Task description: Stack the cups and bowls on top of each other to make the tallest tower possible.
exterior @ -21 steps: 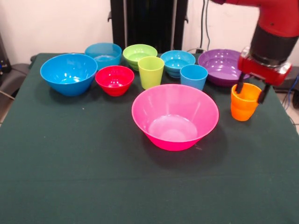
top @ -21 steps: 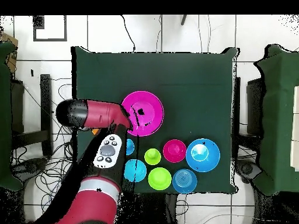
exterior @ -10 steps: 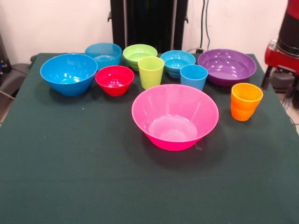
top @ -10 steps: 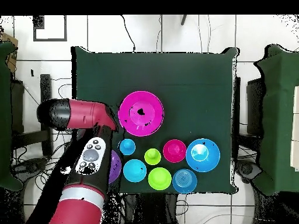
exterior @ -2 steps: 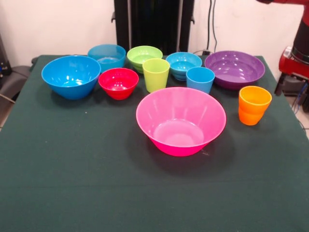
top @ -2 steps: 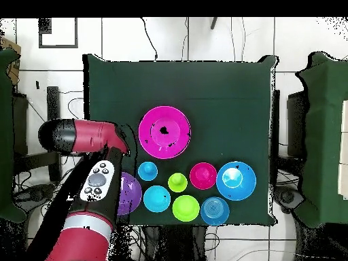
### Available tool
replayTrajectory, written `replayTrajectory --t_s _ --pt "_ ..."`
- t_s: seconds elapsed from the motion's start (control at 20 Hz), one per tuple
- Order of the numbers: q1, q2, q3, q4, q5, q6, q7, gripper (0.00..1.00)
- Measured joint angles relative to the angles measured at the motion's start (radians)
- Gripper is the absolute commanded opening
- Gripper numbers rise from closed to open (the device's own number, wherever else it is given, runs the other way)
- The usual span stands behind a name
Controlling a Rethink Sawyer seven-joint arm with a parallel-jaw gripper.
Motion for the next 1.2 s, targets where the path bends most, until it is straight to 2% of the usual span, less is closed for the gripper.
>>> replayTrajectory --t_s 0.15,0.6,1.2 --pt "0.015 0.026 -0.004 0.002 0.002 -0.019 0.003 1.0" --pt "0.028 0.025 -0.005 0.008 0.01 -0.046 0.003 1.0" --pt "0.016 -0.006 -0.006 0.058 0.008 -0.051 0.003 1.0"
